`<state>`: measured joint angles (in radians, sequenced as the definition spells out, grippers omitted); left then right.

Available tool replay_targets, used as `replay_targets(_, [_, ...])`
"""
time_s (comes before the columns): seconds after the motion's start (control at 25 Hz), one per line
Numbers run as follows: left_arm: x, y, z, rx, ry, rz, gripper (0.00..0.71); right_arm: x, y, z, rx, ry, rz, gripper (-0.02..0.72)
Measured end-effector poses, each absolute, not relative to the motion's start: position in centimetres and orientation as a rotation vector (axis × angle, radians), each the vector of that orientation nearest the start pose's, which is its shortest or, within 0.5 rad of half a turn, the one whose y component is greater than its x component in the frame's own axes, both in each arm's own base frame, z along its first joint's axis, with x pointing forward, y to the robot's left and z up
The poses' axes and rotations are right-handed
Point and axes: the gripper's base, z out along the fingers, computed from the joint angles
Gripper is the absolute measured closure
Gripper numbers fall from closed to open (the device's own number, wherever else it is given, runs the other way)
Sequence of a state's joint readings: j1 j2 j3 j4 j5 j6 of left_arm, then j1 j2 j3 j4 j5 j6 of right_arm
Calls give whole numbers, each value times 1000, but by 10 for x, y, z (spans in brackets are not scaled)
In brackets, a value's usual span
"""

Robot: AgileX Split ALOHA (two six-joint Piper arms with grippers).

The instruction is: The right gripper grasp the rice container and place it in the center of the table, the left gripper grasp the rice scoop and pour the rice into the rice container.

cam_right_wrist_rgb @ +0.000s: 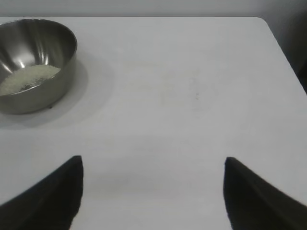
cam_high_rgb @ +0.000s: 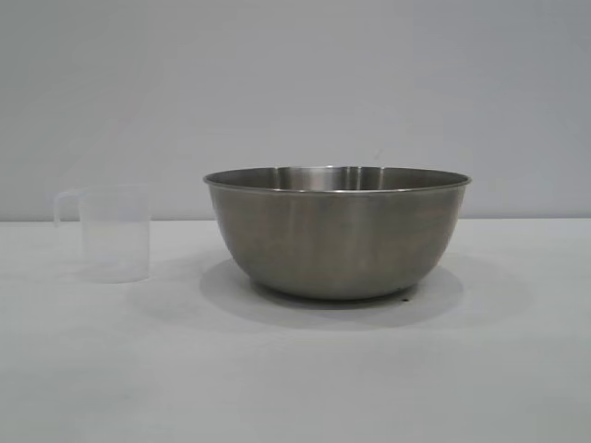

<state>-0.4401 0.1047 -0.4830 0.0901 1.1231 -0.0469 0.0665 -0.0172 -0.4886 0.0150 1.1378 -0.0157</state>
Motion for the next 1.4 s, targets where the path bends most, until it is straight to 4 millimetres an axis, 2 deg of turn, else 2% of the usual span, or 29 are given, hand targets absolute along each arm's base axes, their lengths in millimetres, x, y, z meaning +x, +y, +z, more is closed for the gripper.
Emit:
replay_targets(0.68, [12, 3, 268, 430, 2185, -154, 195, -10, 1, 268, -88, 2114, 48, 138])
replay_targets(1.16, [4, 7, 268, 5, 2182, 55, 195, -10, 1, 268, -88, 2114, 48, 138])
replay_targets(1.4, [-8, 7, 268, -109, 2104, 113, 195, -10, 0, 268, -102, 2114, 56, 138])
